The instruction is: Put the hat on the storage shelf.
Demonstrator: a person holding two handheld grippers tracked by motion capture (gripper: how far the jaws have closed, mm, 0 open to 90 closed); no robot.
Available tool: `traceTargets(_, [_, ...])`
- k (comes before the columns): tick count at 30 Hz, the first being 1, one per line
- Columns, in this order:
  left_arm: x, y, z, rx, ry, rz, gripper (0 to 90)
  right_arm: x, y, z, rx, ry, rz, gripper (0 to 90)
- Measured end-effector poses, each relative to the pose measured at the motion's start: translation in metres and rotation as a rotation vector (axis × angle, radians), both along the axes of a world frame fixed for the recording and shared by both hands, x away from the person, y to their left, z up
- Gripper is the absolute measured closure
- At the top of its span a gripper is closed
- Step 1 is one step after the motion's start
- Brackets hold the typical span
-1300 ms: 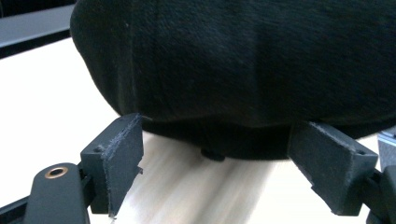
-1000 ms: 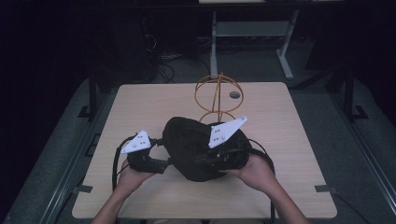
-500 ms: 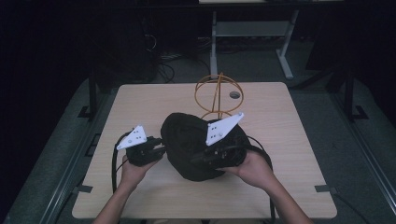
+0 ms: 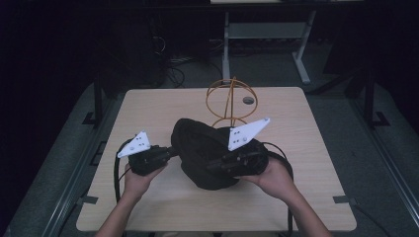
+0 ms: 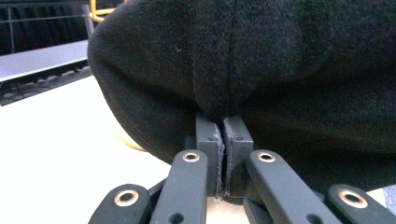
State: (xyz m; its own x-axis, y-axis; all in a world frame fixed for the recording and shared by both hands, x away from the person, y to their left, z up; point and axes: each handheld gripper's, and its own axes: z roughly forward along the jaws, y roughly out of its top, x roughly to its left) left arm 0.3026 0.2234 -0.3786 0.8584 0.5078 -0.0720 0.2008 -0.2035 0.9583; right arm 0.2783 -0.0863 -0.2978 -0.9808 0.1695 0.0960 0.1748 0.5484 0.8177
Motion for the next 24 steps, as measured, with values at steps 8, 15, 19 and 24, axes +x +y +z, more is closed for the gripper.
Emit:
traceTargets(8, [-0.003,0.0,0.009,0.008,-0.004,0.011,88.3,0.003,-0.012,-0.005,0.053,0.022,-0.017,85.0])
traceTargets(15, [-0.002,-0.001,0.013,0.009,-0.001,0.009,88.4,0.005,-0.019,-0.007,0.078,0.044,-0.023,84.8])
traceTargets(19, [-0.003,0.002,0.019,-0.002,0.001,0.013,88.4,0.006,-0.022,-0.006,0.096,0.056,-0.032,84.2])
traceTargets(24, [-0.005,0.005,0.035,-0.005,-0.024,0.017,88.4,0.008,-0.027,-0.007,0.131,0.069,-0.036,82.2])
